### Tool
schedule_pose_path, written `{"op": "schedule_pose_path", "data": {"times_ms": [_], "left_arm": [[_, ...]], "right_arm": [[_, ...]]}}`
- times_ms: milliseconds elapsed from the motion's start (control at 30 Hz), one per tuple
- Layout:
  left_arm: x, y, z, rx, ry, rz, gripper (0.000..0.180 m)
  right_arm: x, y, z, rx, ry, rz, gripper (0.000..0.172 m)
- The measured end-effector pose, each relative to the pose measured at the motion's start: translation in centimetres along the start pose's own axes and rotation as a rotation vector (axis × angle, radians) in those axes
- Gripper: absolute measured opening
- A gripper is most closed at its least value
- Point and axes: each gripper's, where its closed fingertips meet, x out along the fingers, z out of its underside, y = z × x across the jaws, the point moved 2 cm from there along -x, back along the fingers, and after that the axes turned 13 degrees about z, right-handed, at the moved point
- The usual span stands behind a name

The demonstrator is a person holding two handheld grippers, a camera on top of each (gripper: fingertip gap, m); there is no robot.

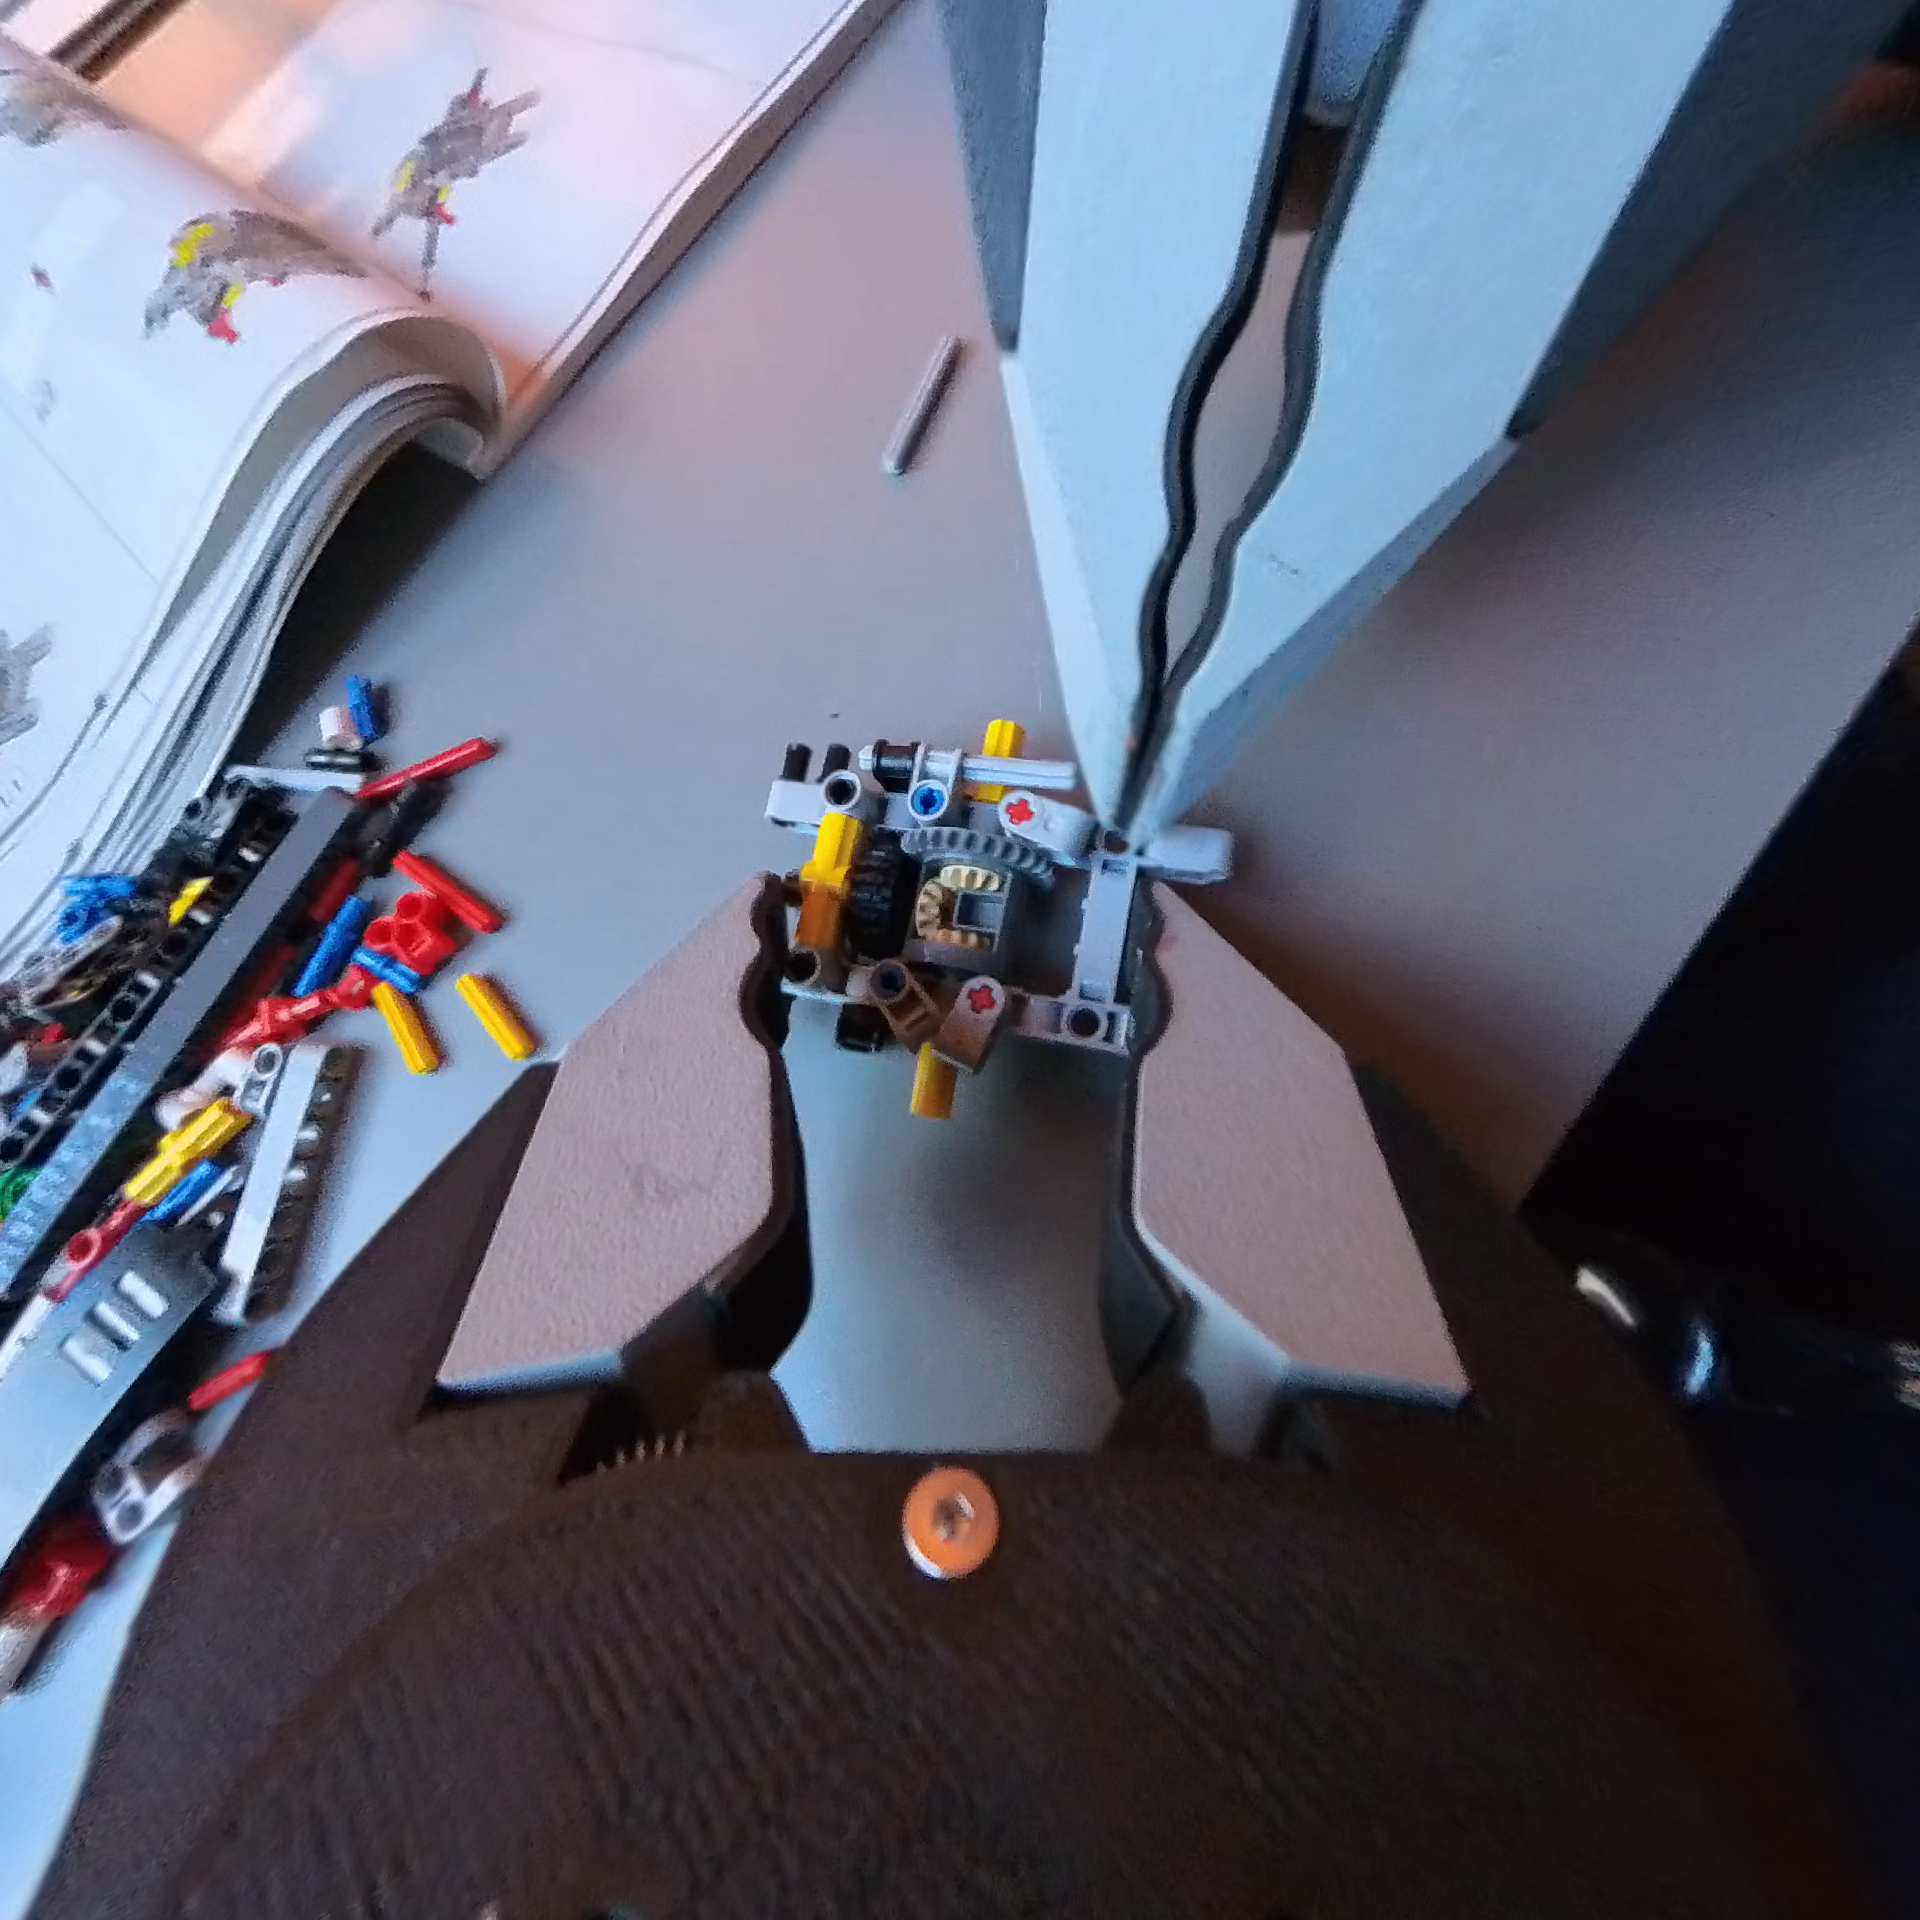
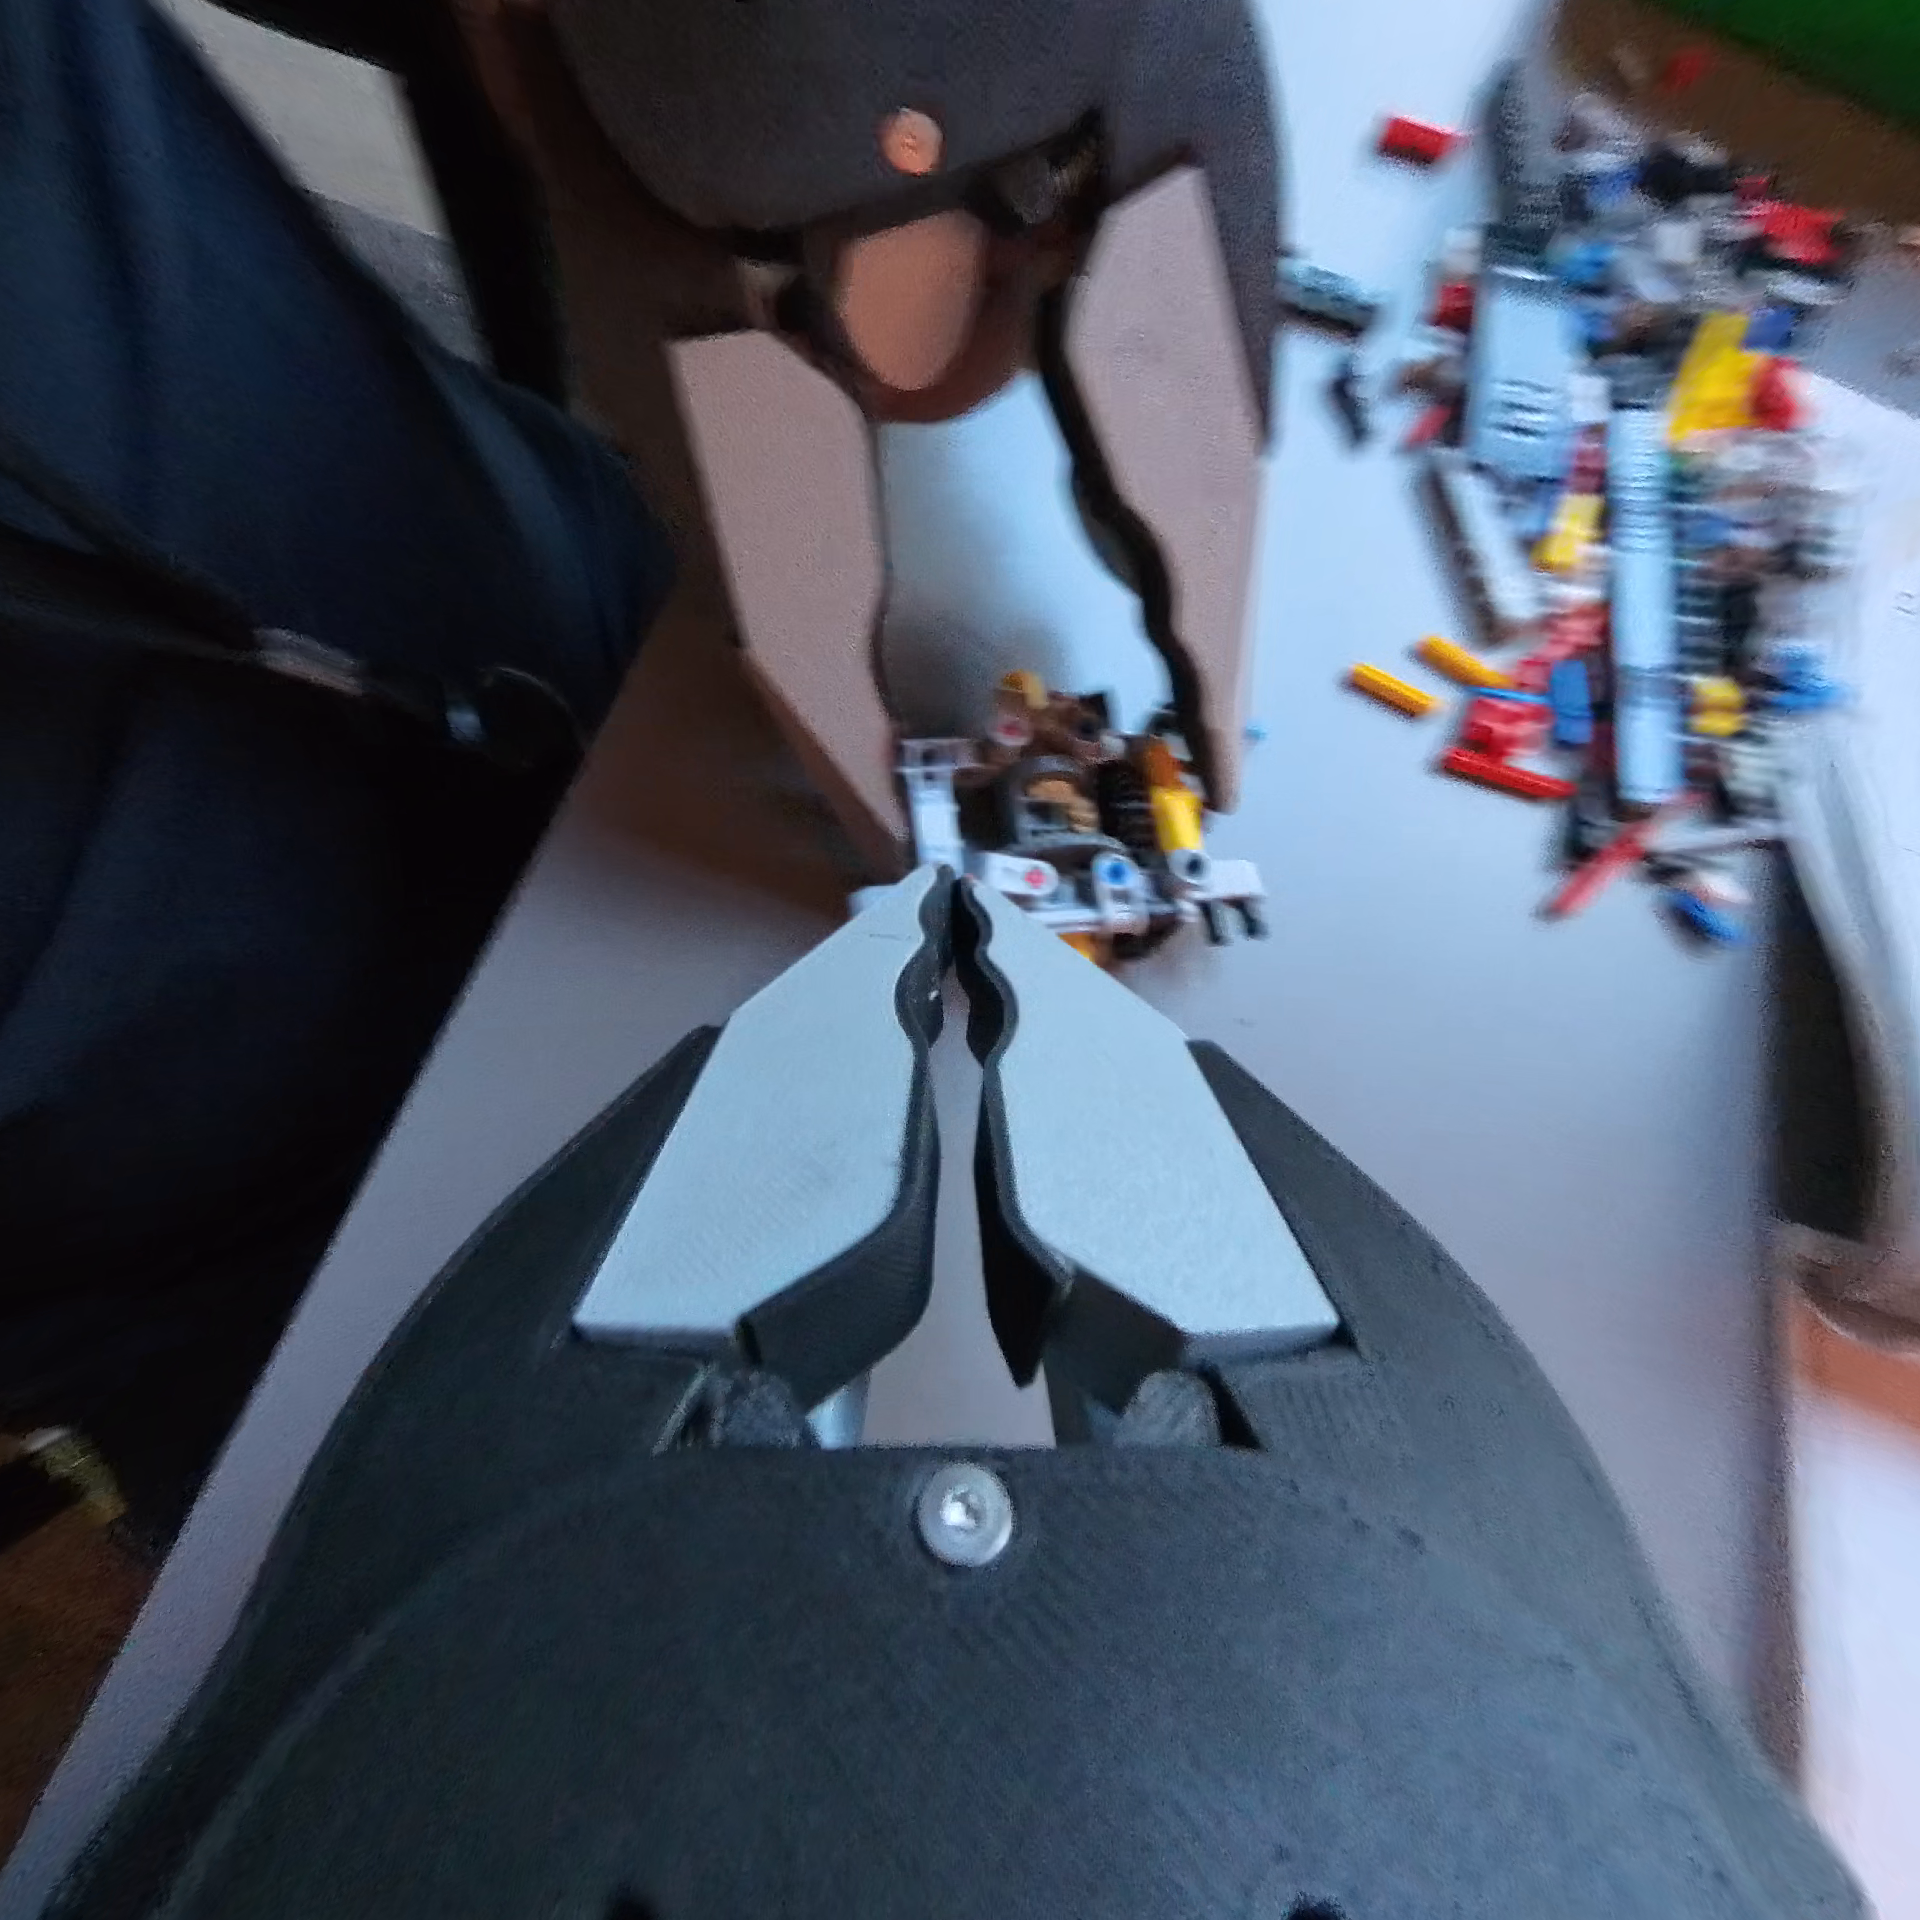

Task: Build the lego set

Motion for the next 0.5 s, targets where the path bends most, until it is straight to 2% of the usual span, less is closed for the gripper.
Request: {"op": "schedule_pose_path", "data": {"times_ms": [100, 200, 233, 300, 367, 500], "left_arm": [[0.1, 0.0, -0.1, -0.027, 0.006, 0.025, 0.064], [0.1, -0.3, -0.1, -0.062, 0.016, 0.036, 0.063], [0.2, -0.3, -0.1, -0.066, 0.018, 0.045, 0.064], [0.2, -0.4, -0.1, -0.067, 0.019, 0.050, 0.063], [0.2, -0.6, -0.1, -0.061, 0.018, 0.051, 0.064], [0.2, -0.7, -0.1, -0.052, 0.018, 0.079, 0.063]], "right_arm": [[0.2, -0.6, 0.5, 0.091, 0.013, -0.075, 0.000], [-0.6, 0.8, 0.7, 0.063, 0.030, 0.017, 0.000], [-0.8, 1.3, 0.8, 0.060, 0.042, 0.048, 0.007], [-1.1, 1.5, 1.3, 0.082, 0.036, 0.040, 0.010], [-1.2, 0.7, 2.0, 0.087, 0.013, -0.031, 0.000], [-2.1, -2.8, 1.4, 0.041, 0.071, -0.260, 0.000]]}}
